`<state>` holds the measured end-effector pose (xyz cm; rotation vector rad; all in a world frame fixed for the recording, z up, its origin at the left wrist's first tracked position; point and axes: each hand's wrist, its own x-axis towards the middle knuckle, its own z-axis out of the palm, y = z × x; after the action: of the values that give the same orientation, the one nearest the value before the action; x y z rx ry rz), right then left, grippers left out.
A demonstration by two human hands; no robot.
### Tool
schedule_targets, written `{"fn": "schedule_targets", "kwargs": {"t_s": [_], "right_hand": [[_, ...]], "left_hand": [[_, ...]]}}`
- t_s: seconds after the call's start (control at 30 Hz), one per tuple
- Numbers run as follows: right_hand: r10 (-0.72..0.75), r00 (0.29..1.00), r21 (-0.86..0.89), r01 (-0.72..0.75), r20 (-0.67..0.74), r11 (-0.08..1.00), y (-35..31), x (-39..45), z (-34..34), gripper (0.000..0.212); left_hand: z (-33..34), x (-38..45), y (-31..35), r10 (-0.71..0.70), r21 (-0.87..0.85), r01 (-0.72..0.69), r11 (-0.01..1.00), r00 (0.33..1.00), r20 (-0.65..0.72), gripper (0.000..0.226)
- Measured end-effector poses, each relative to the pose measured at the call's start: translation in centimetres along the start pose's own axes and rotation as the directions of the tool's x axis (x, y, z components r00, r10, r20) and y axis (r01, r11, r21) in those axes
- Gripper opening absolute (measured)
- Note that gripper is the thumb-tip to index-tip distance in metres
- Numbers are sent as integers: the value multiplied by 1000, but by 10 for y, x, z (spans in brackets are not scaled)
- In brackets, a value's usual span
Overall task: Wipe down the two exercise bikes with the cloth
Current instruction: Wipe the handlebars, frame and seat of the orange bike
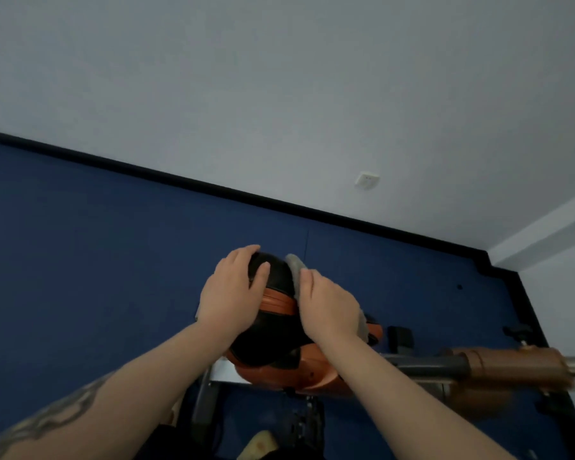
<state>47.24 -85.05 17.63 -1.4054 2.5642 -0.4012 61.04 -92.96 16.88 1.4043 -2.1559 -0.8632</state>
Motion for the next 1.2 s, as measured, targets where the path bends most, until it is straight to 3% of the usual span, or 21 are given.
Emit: {"fn": "schedule_targets", "kwargs": {"t_s": [0.07, 0.13, 0.23, 0.3, 0.4, 0.47, 0.53, 0.6, 0.67, 0.73, 0.77, 0.8, 0.9, 0.97, 1.03, 1.1, 1.2], "right_hand": [[-211, 976, 8, 212, -62, 977, 18, -17, -5, 44], [-340, 940, 4, 340, -26, 940, 42, -27, -11, 45], [-242, 968, -33, 244, 61, 969, 56, -14, -14, 39], [-127, 972, -135, 155, 197, 979, 45, 3, -12, 39], [-11, 943, -27, 21, 332, 999, 10, 29, -8, 48], [-46, 948, 129, 6, 314, 992, -11, 37, -3, 47], [-178, 952, 228, 121, 248, 966, -25, 39, 2, 44], [-408, 894, 238, 362, 184, 901, -28, 36, 4, 43], [-642, 748, 206, 610, 170, 765, -23, 37, 3, 46], [-755, 611, 241, 716, 236, 655, -14, 46, -3, 46], [-762, 586, 293, 703, 276, 648, -12, 53, -4, 45], [-740, 599, 349, 652, 306, 673, -13, 60, -5, 41], [-507, 800, 393, 375, 320, 839, -34, 72, 1, 32], [-480, 836, 230, 428, 266, 874, -47, 61, 6, 38], [-663, 722, 90, 660, 198, 746, -47, 37, 6, 41], [-790, 586, 104, 787, 183, 608, -39, 18, 3, 36], [-807, 573, 299, 752, 141, 587, -29, 9, -4, 32]], "left_hand": [[-1, -6, -2, -15, -24, 14, 1000, 1000, -23, 44], [-1, -15, -6, -40, -85, 39, 996, 999, -12, 46], [-2, -29, -10, -53, -187, 62, 980, 997, 53, 57], [-1, -34, -9, -54, -267, 74, 961, 995, 80, 68], [-1, -41, -12, -66, -360, 91, 929, 994, 82, 86], [-1, -47, -16, -99, -387, 131, 913, 990, 100, 102], [0, -56, -21, -171, -420, 216, 881, 975, 142, 113], [4, -66, -25, -251, -499, 308, 810, 951, 180, 105], [11, -72, -28, -299, -589, 357, 725, 934, 197, 85], [12, -74, -31, -279, -613, 359, 704, 933, 226, 80], [10, -74, -33, -243, -604, 351, 716, 936, 256, 82], [9, -74, -36, -194, -592, 337, 732, 936, 292, 83], [10, -81, -41, -93, -591, 301, 748, 930, 356, 68], [15, -87, -43, -129, -593, 322, 738, 930, 344, 63], [16, -90, -44, -164, -576, 351, 738, 922, 351, 67], [13, -88, -44, -169, -544, 364, 756, 911, 375, 67], [1, -85, -42, -147, -477, 350, 806, 899, 412, 57]]}}
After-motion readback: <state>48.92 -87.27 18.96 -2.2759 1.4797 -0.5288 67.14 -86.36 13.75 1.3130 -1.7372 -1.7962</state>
